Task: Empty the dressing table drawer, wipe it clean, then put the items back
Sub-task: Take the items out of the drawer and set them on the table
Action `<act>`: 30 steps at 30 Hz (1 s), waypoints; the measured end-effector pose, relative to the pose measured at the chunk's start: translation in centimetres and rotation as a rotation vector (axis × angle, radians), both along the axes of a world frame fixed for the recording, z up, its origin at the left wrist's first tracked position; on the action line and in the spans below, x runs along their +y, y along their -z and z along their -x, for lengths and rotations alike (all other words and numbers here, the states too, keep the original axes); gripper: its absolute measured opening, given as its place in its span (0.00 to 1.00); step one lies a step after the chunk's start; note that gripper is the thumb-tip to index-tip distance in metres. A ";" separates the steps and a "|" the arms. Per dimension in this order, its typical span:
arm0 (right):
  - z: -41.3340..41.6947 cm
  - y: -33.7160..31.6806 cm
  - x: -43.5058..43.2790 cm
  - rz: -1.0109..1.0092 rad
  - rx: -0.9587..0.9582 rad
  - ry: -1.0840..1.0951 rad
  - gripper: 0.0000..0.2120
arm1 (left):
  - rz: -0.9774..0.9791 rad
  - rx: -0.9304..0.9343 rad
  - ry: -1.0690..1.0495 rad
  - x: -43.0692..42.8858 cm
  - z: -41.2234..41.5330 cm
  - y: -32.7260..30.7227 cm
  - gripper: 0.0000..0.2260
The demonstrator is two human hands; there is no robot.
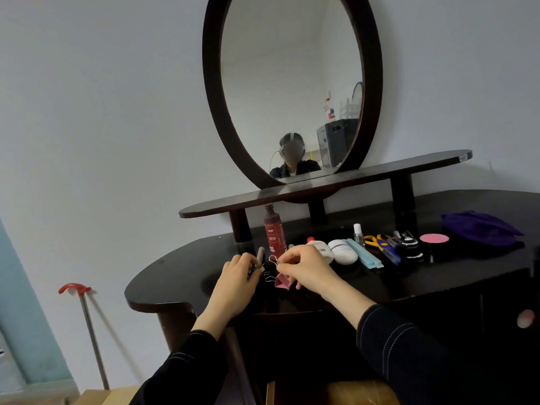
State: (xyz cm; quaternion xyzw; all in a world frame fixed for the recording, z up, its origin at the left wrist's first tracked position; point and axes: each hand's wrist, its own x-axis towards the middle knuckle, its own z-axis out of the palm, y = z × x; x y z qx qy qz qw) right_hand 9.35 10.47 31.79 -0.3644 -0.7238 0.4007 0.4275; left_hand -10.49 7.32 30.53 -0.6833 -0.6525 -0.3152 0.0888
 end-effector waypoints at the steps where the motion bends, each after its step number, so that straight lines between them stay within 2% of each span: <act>1: 0.0 0.0 -0.1 0.006 0.012 0.001 0.08 | -0.018 -0.003 0.006 -0.1 0.0 0.0 0.09; 3: -0.1 0.0 -0.2 0.038 0.072 0.001 0.11 | -0.056 -0.007 0.003 -0.3 -0.1 0.0 0.12; 9: -2.2 0.1 -1.0 0.149 0.266 0.103 0.06 | -0.199 -0.147 -0.005 -2.3 -0.8 0.1 0.13; 14: -5.8 0.3 -2.2 0.165 0.182 0.000 0.07 | -0.334 -0.271 0.016 -5.7 -2.9 1.3 0.11; 17: -7.8 0.1 -2.6 0.199 0.199 -0.037 0.07 | -0.434 -0.134 0.093 -7.3 -6.8 1.0 0.13; 19: -9.3 0.1 -2.8 0.173 0.200 -0.004 0.08 | -0.455 -0.051 0.195 -7.5 -10.2 0.1 0.10; 22: -11.8 0.4 -3.1 0.087 0.161 0.053 0.09 | -0.356 -0.001 0.311 -6.0 -15.3 -1.1 0.04; 24: -14.2 0.5 -3.2 0.067 0.130 0.091 0.10 | -0.236 0.001 0.291 -4.4 -17.9 -1.6 0.02; 27: -18.6 0.2 -3.0 0.098 0.108 0.136 0.10 | -0.074 0.060 0.264 -1.9 -20.1 -1.2 0.04; 30: -23.8 -0.3 -2.0 0.025 0.069 0.310 0.10 | 0.028 0.075 0.410 -0.3 -20.8 -0.3 0.03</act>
